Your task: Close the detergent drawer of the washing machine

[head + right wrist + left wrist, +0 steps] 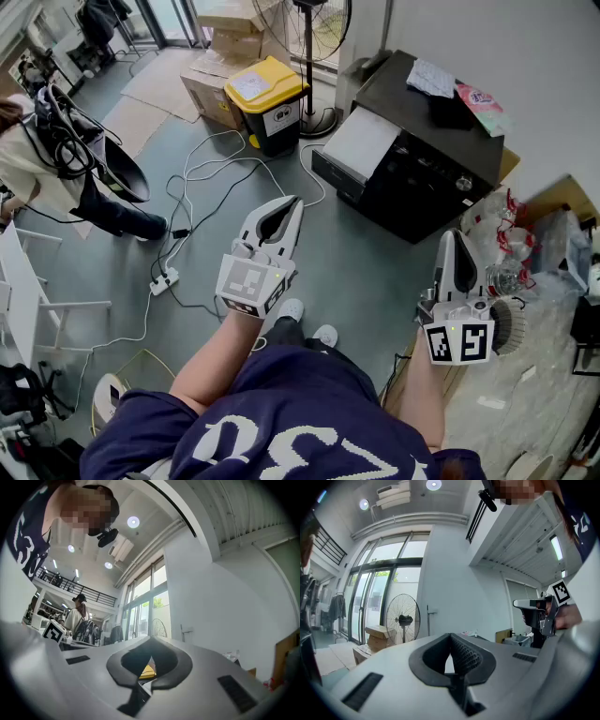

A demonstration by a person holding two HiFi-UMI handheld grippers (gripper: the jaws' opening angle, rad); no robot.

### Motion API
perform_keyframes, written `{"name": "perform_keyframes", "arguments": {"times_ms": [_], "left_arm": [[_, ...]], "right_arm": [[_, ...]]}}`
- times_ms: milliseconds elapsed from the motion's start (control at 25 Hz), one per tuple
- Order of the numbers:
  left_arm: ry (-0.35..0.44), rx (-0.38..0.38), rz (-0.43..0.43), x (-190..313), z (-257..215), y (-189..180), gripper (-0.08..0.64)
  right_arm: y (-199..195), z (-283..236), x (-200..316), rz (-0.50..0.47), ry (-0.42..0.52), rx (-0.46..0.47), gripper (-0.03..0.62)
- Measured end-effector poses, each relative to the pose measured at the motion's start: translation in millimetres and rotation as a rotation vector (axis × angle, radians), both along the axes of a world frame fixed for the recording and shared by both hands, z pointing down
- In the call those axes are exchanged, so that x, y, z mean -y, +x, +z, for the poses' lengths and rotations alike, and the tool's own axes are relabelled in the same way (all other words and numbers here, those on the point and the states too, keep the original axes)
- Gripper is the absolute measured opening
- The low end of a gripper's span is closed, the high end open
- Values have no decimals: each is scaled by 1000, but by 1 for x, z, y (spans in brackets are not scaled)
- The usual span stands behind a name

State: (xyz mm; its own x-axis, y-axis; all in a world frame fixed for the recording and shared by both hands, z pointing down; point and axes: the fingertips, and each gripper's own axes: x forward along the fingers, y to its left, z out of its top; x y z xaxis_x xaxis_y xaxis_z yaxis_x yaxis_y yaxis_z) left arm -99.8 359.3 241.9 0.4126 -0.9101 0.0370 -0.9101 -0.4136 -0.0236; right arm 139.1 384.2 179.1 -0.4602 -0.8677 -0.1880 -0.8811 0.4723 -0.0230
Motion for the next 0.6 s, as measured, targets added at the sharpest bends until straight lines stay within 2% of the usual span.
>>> {"name": "perform_keyframes", "arguments": {"times_ms": [600], "left_arm": [[2, 6, -38, 6, 7, 12, 18]], "right_arm": [[19, 6, 4, -67, -5, 50, 15]]}}
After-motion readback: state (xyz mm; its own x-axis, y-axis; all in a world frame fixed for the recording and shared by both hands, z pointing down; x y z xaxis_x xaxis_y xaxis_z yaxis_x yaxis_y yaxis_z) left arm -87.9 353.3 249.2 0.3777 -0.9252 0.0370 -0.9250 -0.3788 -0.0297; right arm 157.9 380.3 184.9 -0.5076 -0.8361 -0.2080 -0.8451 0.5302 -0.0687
